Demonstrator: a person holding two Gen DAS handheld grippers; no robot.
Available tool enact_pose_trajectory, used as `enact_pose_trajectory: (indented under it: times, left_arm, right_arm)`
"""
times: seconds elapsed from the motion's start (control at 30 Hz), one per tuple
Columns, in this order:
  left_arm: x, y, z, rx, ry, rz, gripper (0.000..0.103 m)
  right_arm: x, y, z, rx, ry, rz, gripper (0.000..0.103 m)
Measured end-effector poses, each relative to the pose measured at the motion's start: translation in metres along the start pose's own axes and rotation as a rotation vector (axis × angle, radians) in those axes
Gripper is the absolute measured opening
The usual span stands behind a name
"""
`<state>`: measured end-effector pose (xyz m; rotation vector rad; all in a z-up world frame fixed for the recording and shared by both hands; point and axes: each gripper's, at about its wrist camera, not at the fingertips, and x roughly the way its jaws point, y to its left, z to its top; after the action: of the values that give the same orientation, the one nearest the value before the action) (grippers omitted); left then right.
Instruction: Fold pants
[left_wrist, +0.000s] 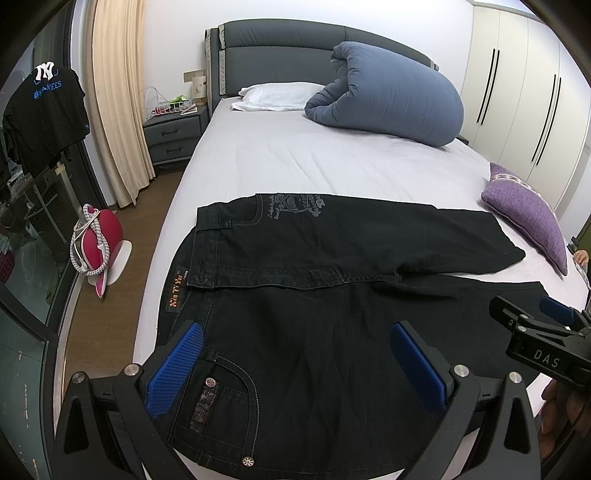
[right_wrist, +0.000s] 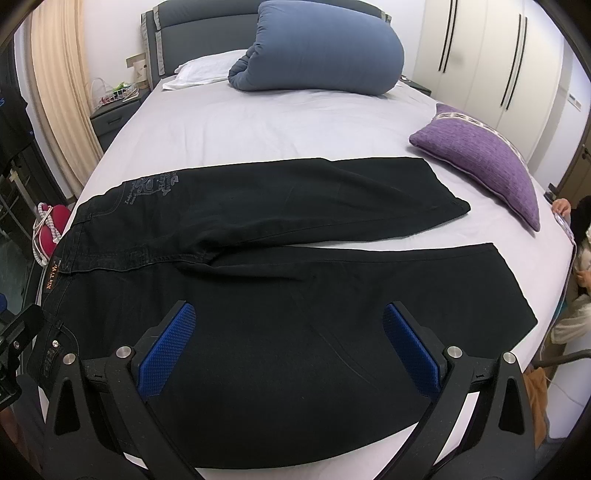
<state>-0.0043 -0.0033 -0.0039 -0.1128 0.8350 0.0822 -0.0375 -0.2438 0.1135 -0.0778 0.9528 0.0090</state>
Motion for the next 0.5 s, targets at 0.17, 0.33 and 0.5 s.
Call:
enact_pose_trajectory:
  times: [0.17,0.33,0.5]
  left_arm:
    - [0.0003,0.0000,-0.0001,0.000,0.001,0.000,0.103]
    - [0.0005,0.0007,-0.0023,-0.001,0.003,0.000,0.103]
    - [0.0020,0.0010,-0.0065,-0.004,0.007,-0.002,0.103]
  right_arm:
    - [0.0023,0.0008,0.0012,-0.004,0.003,0.003,0.103]
    - [0.0043,0.0008,0.0028,-0.006,0.007,0.005,0.103]
    - [0.0076,0.0027,0.0041,-0.011,0.009,0.007,0.103]
